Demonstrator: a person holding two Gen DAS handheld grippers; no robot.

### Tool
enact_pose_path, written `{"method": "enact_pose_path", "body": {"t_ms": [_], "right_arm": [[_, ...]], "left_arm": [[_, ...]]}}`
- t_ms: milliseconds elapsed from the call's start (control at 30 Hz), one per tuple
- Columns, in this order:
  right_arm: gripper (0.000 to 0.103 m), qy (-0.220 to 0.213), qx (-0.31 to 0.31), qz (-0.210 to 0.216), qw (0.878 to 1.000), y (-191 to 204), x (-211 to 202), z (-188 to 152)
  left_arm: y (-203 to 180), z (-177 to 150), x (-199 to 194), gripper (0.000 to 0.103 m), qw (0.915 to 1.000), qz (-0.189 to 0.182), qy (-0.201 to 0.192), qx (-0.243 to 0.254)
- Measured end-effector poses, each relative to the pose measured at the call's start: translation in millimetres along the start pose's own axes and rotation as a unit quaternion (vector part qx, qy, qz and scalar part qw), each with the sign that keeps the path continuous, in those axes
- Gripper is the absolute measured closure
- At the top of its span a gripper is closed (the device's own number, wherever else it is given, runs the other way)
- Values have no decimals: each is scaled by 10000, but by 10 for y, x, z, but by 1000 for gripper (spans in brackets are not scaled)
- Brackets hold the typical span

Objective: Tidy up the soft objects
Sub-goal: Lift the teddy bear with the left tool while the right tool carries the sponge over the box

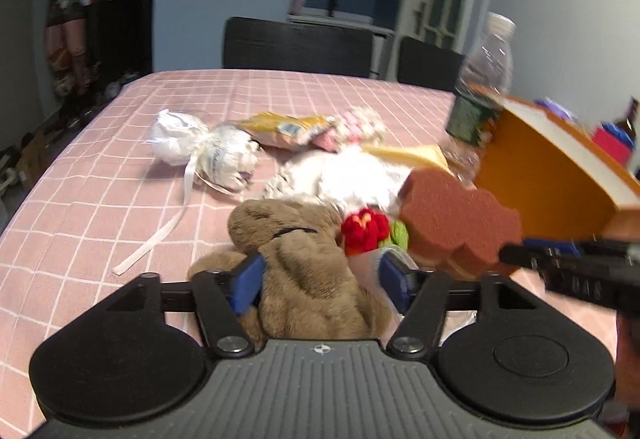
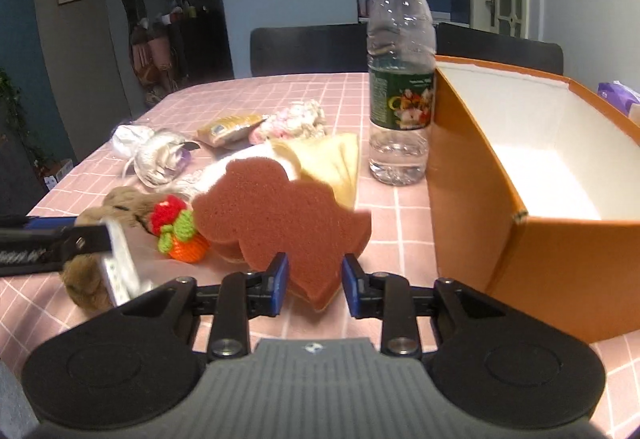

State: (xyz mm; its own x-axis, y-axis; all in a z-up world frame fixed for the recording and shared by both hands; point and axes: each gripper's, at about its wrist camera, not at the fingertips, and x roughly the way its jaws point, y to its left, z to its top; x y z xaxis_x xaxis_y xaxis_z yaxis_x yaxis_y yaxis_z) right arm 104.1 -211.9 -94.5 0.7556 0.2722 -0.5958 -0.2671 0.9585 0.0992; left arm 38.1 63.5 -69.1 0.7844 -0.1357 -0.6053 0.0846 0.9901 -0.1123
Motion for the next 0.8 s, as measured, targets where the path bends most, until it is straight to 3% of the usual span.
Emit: {"method": "enact_pose_path", "body": {"t_ms": [100, 233, 300, 333, 400, 600, 733, 800], "right_arm": [[48, -104, -206, -79, 9997, -9, -46, 35], [37, -210, -931, -7, 9954, 108, -42, 113], [19, -242, -1403, 64, 9898, 193, 21, 170], [17, -270, -1659, 76, 9857, 232, 65, 188], [17, -176, -2110, 28, 9773, 299, 183, 243], [15, 382, -2698, 468, 9610, 347, 518, 322], [18, 566, -2687, 539, 9601, 328, 658, 307], [23, 538, -2610, 612, 9619, 307, 637, 314]], "left_arm": [[63, -49, -80, 20, 9999, -92, 72, 31], [210, 50, -158, 19, 9991, -275, 8, -320], [269, 145, -156, 19, 9988, -205, -10, -454], [291, 196, -129, 19, 9987, -102, 51, -491], [325, 278, -38, 19, 9987, 19, 237, -458], [414, 281, 349, 26, 9918, -313, 1026, -699], [440, 186, 579, 31, 9873, -339, 1353, -761], [430, 187, 556, 42, 9883, -346, 1278, -757]]}}
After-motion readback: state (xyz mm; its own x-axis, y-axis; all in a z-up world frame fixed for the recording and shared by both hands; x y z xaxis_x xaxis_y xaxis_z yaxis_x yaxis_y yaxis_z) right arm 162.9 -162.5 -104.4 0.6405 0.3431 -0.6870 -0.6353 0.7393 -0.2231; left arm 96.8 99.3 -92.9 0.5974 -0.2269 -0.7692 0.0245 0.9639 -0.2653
